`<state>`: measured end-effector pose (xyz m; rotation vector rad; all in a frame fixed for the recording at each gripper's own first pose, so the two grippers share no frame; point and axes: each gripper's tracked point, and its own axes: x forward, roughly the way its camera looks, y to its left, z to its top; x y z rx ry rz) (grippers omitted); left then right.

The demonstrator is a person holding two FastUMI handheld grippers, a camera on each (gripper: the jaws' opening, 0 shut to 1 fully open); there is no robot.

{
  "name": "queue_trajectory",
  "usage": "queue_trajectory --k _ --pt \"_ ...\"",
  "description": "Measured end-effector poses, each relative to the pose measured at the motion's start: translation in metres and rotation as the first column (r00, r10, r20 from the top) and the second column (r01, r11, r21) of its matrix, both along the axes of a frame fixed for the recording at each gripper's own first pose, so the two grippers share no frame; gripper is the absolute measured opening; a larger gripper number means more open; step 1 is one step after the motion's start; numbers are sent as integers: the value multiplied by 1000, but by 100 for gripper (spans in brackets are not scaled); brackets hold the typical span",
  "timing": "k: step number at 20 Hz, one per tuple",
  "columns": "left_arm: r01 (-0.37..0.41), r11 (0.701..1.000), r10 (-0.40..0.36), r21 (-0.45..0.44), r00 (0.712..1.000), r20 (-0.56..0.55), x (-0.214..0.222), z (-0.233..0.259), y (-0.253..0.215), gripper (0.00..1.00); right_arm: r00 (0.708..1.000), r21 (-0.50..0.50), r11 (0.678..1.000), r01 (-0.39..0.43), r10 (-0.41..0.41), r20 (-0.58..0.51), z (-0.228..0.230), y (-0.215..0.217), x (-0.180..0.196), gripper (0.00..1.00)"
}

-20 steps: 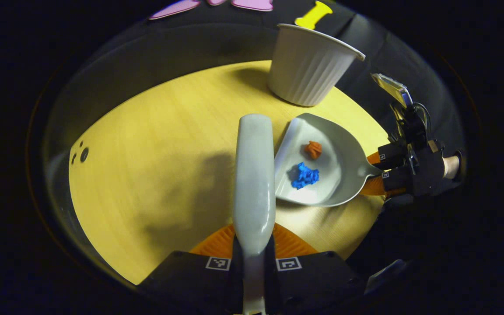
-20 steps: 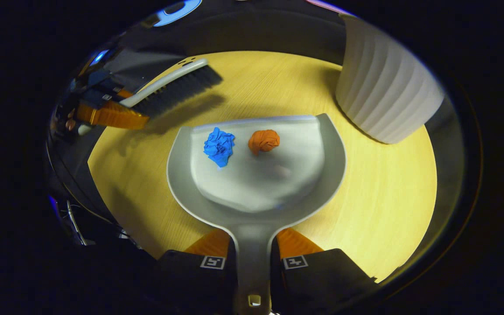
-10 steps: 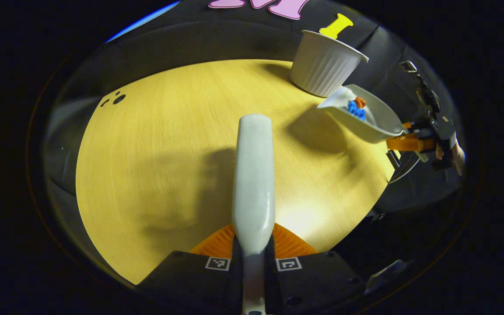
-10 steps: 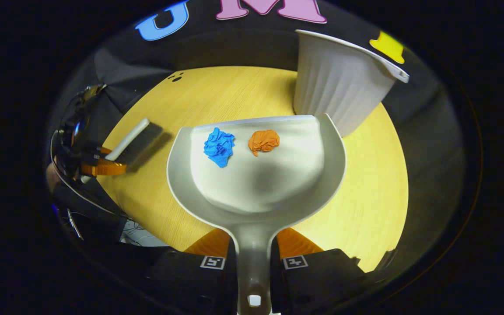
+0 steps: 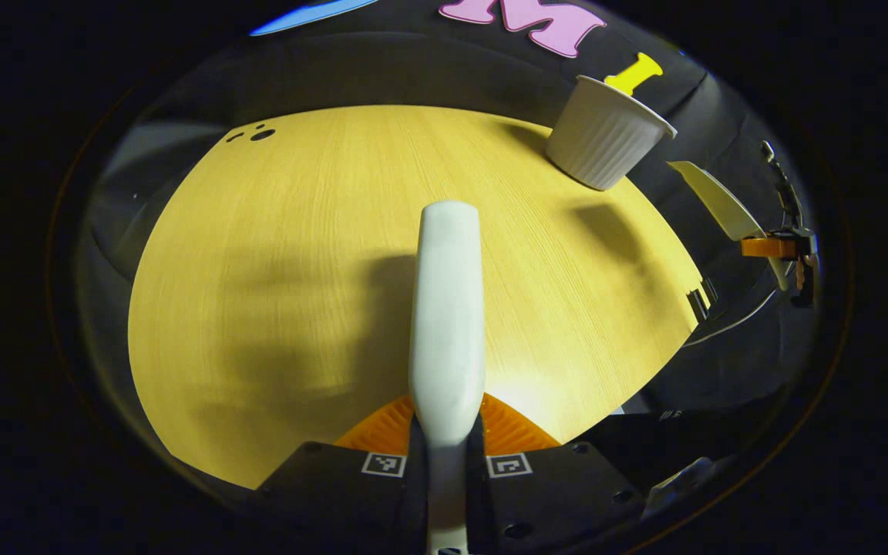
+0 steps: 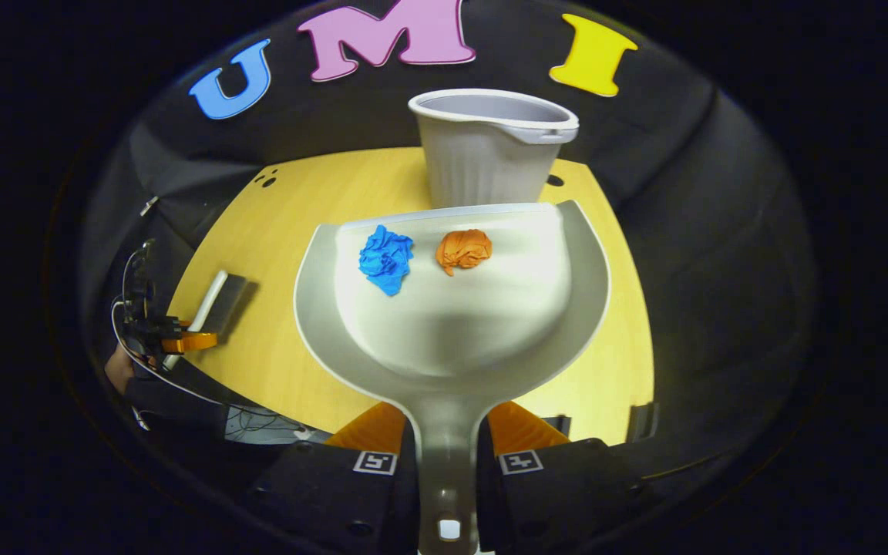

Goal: Pick up the small broom and dustpan from the desktop, sweep the trash into the dustpan with the broom, and then empty the trash into the garbage bin.

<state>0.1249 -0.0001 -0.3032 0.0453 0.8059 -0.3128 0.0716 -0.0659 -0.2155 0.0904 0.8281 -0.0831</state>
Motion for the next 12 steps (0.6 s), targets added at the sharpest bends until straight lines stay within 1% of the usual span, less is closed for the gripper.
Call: queue_trajectory --k 1,3,4,6,7,9,10,12 --pt "-5 1000 5 -1 1000 5 -1 1 3 24 1000 -7 1000 22 -22 6 7 -7 2 29" --pt "-21 1000 21 -9 1000 11 -3 3 11 24 997 28 997 66 -67 23 20 -11 6 36" --pt "-27 1000 28 -14 1000 13 -6 3 15 24 995 42 995 89 -91 41 22 -12 7 33" --pt "-38 999 39 -15 999 19 -11 6 23 22 989 24 992 127 -128 79 29 -21 15 33" --pt "-44 999 44 -12 999 22 -12 8 26 22 986 12 991 136 -136 92 32 -27 20 29" --pt "-57 998 57 -12 998 26 -16 12 34 24 984 -9 990 140 -138 110 34 -37 31 29" --pt "-65 998 66 -14 997 27 -17 14 39 24 984 -17 990 140 -137 115 41 -41 30 29" --pt "-85 996 86 -22 996 32 -18 19 46 24 985 -40 990 133 -127 119 54 -52 40 29"
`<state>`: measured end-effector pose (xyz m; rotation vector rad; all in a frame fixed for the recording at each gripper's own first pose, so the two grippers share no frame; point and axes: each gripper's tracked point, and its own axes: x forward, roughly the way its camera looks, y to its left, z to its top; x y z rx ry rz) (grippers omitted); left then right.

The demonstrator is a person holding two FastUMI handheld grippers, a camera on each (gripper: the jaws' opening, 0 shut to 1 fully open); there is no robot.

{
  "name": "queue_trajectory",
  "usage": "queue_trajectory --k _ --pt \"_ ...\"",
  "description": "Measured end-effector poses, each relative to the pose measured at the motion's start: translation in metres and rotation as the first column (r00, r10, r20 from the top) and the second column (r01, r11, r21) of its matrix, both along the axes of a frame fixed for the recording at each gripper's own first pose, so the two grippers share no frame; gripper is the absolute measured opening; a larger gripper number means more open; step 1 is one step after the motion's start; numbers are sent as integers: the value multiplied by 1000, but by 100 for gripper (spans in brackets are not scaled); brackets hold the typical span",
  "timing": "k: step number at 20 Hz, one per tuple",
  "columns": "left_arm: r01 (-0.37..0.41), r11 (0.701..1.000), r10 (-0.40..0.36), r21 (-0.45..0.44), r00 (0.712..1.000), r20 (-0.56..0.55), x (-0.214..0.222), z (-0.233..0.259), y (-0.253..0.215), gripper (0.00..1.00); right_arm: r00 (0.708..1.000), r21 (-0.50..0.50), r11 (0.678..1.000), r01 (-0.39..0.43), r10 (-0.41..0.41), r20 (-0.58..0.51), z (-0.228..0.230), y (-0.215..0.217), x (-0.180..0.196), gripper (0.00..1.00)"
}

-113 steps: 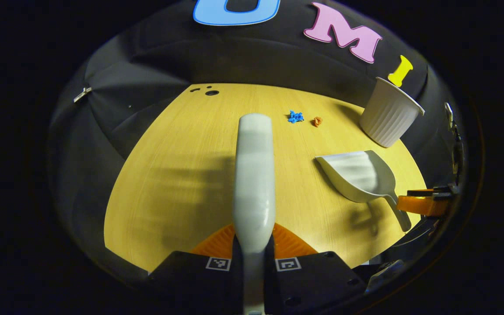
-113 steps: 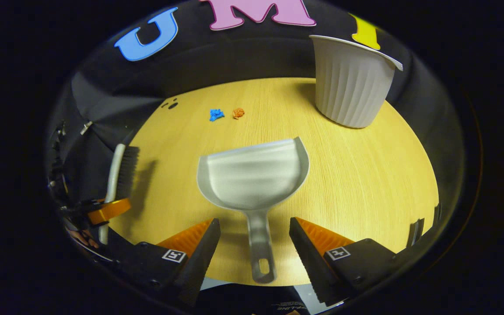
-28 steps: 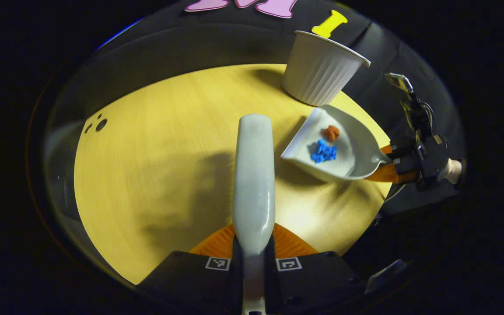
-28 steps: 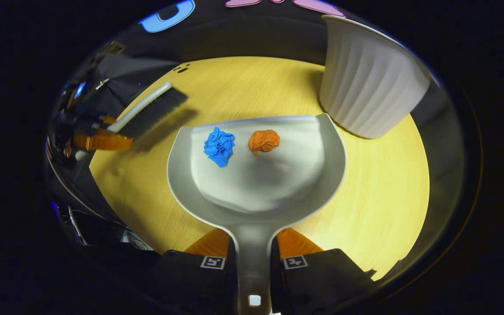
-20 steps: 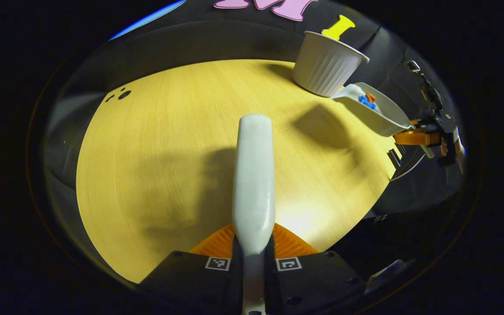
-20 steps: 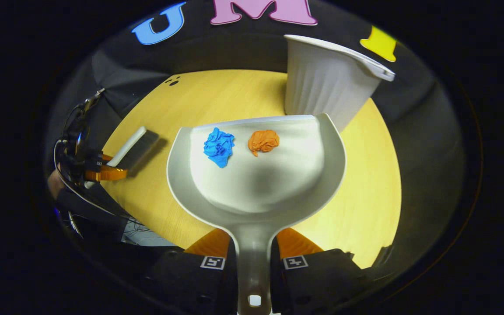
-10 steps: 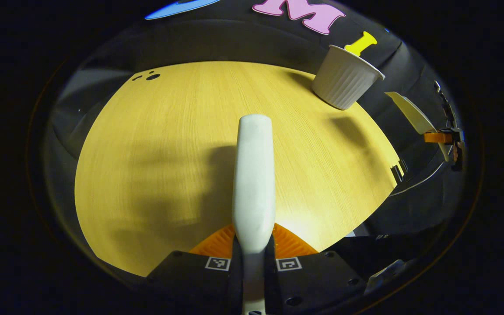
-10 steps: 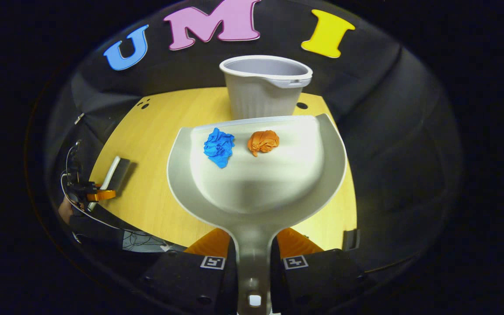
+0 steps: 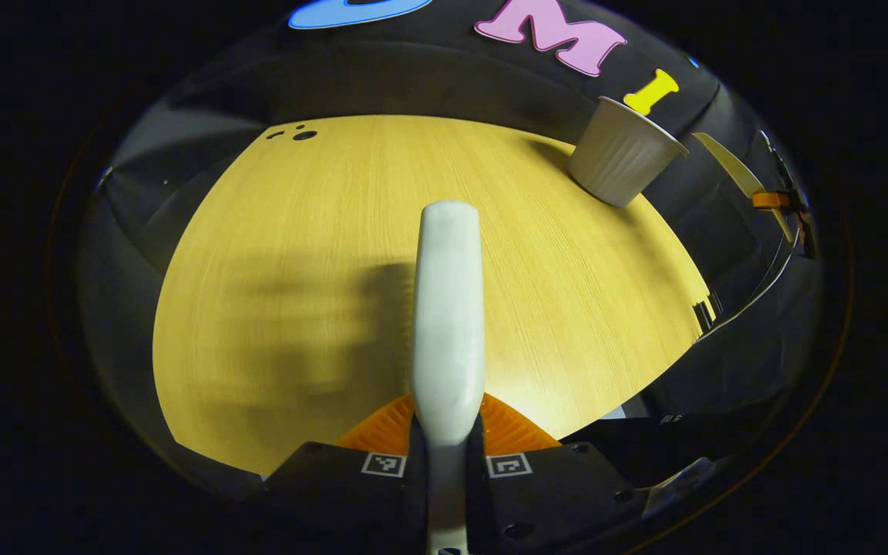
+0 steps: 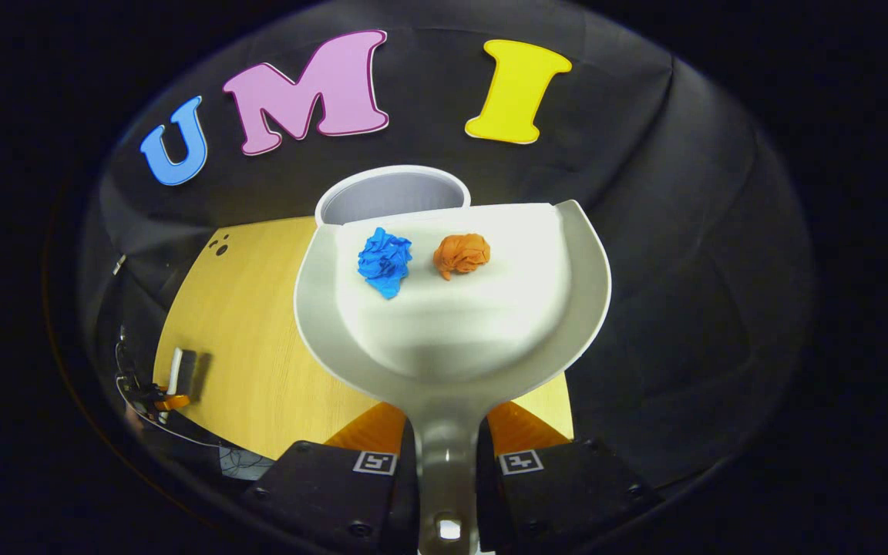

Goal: Pick up the small broom and dustpan from the desktop, sweep the trash into the dustpan with the broom, and then empty the trash into the garbage bin.

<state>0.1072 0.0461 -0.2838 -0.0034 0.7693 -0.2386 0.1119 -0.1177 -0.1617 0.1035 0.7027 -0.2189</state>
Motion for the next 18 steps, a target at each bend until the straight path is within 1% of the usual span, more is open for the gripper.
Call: queue_trajectory --k 1,3,4,5,7,8,9,11,12,13,16,17,18 --pt "-13 1000 13 -4 1000 4 1 3 3 24 1000 -18 1000 -4 4 1 5 -7 7 33" --pt "-39 999 39 -18 999 11 2 10 7 24 1000 -45 999 -6 7 5 16 -19 24 33" --pt "-50 998 51 -24 999 13 2 11 9 24 1000 -48 999 -6 6 9 24 -20 41 33" --pt "-57 998 58 -28 998 14 2 14 10 24 1000 -48 999 -5 5 11 28 -21 57 29" --pt "-68 997 69 -23 998 16 4 19 12 24 1000 -63 998 -1 2 6 28 -26 85 29" --pt "-71 997 71 -13 997 19 5 21 13 24 1000 -77 997 1 -1 1 30 -29 99 33" --pt "-71 997 72 -8 997 21 6 24 13 24 1000 -79 997 1 -2 -8 28 -31 112 33" --pt "-74 997 74 -10 997 23 7 28 9 24 999 -45 999 11 -12 -36 20 -30 132 33" --pt "-78 997 78 -17 997 21 8 28 7 22 998 -49 999 15 -18 -53 15 -31 142 33" --pt "-84 996 84 -24 996 20 9 29 4 24 998 -68 998 16 -20 -63 13 -34 148 33" --pt "-92 995 93 -43 996 14 11 30 -3 24 997 -137 990 19 -30 -78 8 -38 168 33" --pt "-93 995 94 -43 995 13 12 32 -4 24 997 -178 984 17 -31 -77 7 -40 173 37" --pt "-97 995 97 -37 995 14 13 31 -4 24 997 -220 975 17 -34 -75 8 -44 177 33"
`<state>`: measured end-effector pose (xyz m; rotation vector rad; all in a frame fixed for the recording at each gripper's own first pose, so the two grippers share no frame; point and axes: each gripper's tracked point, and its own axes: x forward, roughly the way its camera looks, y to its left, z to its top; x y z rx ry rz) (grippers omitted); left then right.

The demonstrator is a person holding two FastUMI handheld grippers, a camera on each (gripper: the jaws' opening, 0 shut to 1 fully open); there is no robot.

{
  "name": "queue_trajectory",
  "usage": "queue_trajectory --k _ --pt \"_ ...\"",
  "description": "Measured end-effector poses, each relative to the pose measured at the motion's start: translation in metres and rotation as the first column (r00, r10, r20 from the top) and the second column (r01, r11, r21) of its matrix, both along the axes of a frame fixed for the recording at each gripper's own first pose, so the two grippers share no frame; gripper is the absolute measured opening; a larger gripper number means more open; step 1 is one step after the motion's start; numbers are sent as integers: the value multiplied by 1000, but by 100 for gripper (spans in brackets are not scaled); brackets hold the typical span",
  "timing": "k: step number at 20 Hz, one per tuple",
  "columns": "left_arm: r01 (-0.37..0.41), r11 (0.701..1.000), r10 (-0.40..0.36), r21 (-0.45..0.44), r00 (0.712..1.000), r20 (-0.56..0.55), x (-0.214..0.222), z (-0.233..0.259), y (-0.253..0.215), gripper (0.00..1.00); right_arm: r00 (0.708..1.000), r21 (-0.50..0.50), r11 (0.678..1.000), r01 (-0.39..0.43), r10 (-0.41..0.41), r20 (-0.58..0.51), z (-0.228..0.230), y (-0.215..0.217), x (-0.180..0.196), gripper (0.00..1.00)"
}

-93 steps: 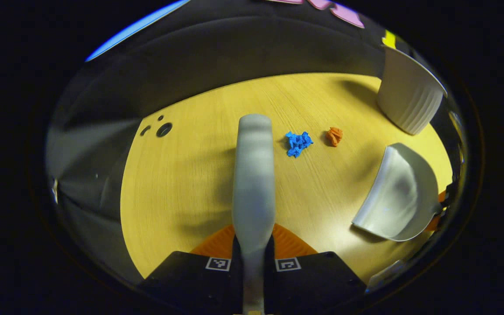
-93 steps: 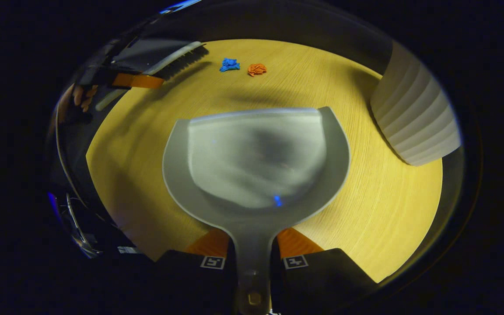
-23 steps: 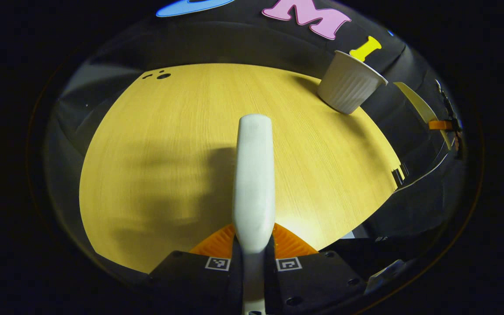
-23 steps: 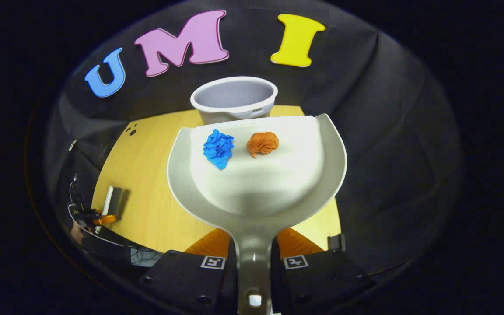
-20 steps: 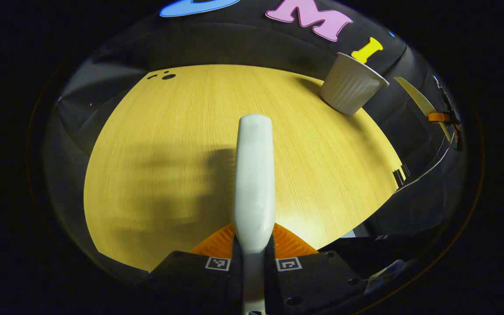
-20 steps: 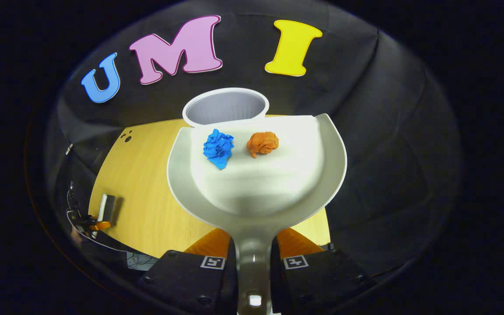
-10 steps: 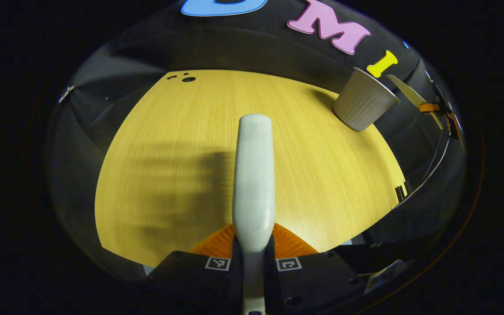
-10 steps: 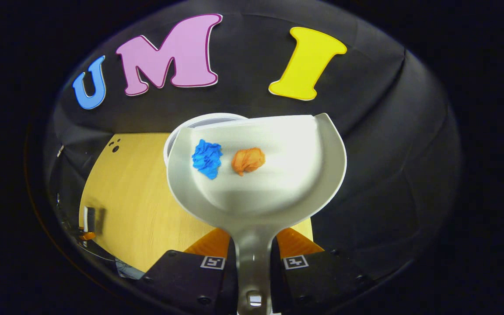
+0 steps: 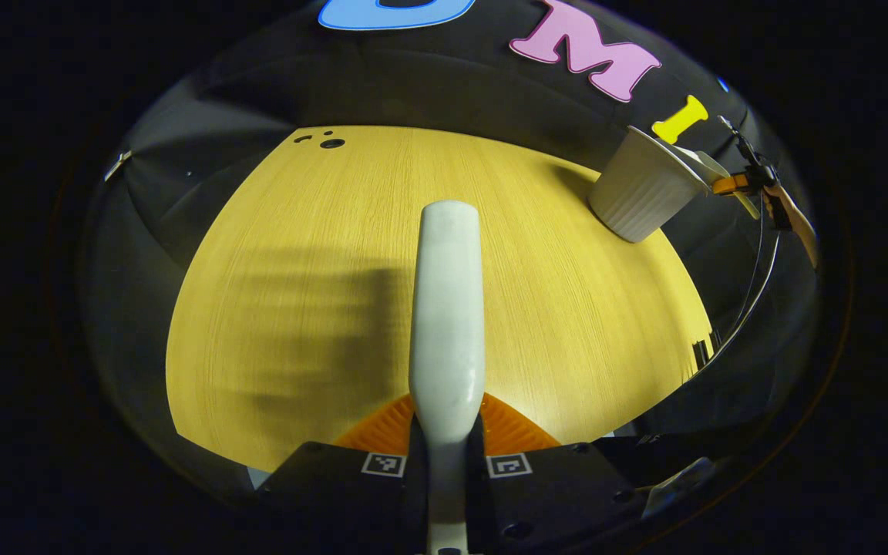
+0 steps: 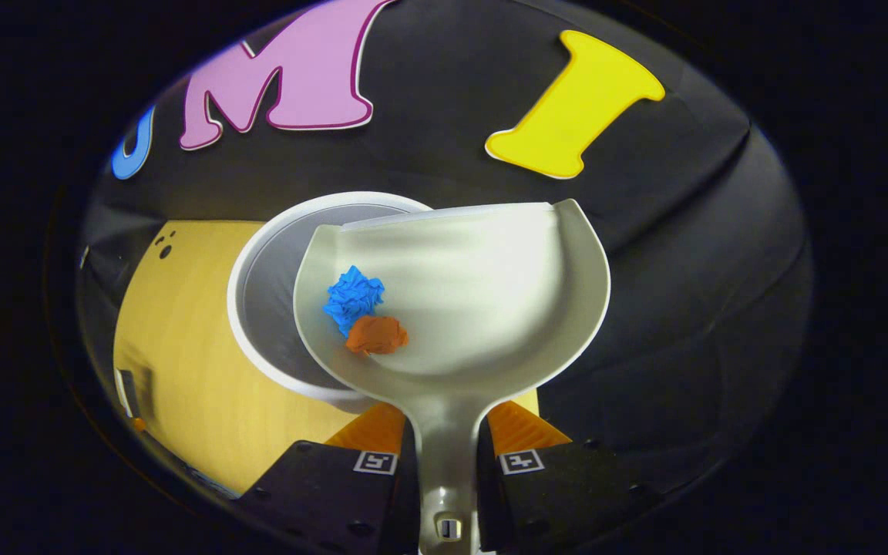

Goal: Pick up the small broom and dustpan from the desktop, sweep the trash into the dustpan with the broom, and then empty the trash into the garbage bin.

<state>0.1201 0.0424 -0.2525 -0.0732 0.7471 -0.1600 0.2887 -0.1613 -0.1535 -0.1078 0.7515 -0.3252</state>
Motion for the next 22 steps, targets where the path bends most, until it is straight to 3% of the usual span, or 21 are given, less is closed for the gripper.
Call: queue_trajectory --k 5,9,11,14,17,18,22 --pt "-16 1000 16 13 1000 2 6 2 0 24 999 -219 975 -30 27 -19 6 -14 12 33" --pt "-14 1000 14 4 1000 -5 6 -1 -5 22 996 -397 914 -85 66 -62 8 -17 14 33" --pt "-13 1000 13 5 1000 -11 6 -4 -6 24 991 -500 856 -132 96 -97 10 -23 19 33" --pt "-21 1000 22 14 1000 -21 6 -6 -2 24 980 -654 730 -198 123 -159 24 -21 17 34" --pt "-15 999 16 42 999 -28 5 -5 5 24 960 -741 612 -278 168 -222 42 -29 10 37" --pt "-14 999 15 50 999 -30 5 -4 8 24 955 -754 586 -296 175 -239 46 -36 3 33" --pt "-12 999 13 53 999 -35 7 -4 11 24 933 -793 492 -360 190 -306 65 -47 -23 34"
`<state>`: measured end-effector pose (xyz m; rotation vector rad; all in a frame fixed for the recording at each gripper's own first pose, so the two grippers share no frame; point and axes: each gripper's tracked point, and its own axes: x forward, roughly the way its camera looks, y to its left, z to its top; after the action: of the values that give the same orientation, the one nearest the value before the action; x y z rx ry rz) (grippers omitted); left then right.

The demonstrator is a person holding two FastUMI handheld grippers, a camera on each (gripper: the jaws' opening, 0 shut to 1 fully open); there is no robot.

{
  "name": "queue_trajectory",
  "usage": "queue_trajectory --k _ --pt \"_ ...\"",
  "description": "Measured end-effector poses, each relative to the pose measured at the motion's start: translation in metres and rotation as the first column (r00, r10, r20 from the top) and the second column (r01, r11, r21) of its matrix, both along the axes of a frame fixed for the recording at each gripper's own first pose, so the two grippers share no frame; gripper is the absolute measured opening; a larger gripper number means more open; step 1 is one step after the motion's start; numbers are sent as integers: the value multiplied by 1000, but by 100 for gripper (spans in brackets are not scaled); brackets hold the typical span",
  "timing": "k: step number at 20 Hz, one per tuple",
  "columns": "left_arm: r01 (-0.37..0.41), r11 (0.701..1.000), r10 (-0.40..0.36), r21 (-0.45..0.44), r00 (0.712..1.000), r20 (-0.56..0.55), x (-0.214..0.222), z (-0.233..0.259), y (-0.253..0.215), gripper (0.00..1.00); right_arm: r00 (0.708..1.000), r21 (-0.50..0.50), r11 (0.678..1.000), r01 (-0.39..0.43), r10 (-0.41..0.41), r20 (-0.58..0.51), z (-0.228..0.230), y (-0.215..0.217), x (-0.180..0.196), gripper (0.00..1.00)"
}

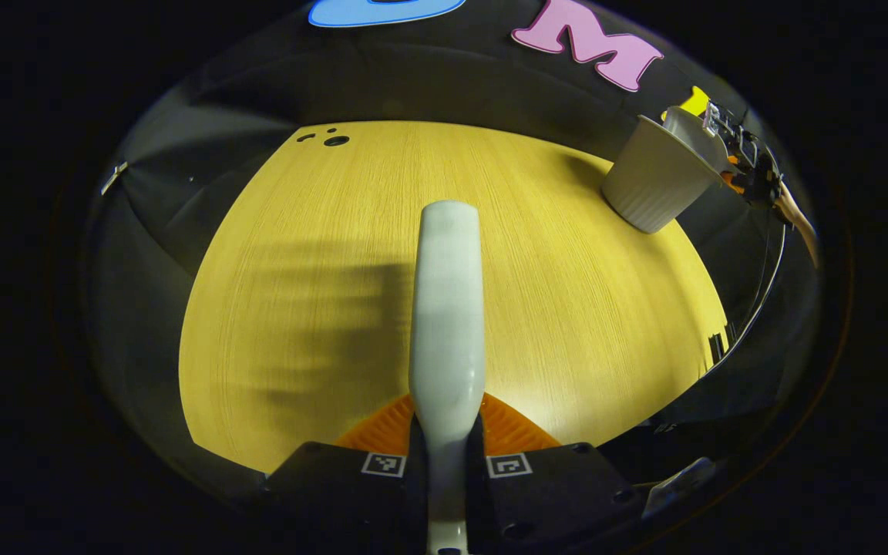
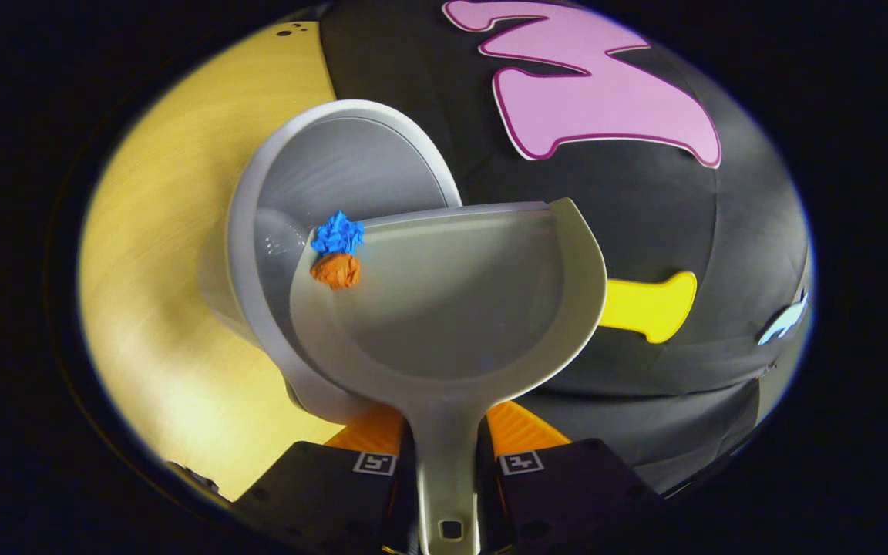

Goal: Pick up the small broom and dustpan from the desktop, sweep the trash into the dustpan with the broom, and then empty the trash into the garbage bin.

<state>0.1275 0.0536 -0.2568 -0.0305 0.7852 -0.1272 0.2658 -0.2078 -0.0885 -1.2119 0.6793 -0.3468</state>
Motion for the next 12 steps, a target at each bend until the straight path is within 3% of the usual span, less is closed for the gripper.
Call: queue_trajectory --k 3,8,12 --pt "-3 1000 3 -12 1000 -7 2 -2 0 22 999 -65 997 -37 35 -31 12 -10 -14 34" --pt "-2 1000 2 -25 1000 4 7 -1 -2 24 998 -60 997 -42 39 -43 3 -6 -8 33" --pt "-10 998 11 -60 1000 4 9 0 -4 24 1000 76 997 12 -10 -25 0 -9 -10 34"
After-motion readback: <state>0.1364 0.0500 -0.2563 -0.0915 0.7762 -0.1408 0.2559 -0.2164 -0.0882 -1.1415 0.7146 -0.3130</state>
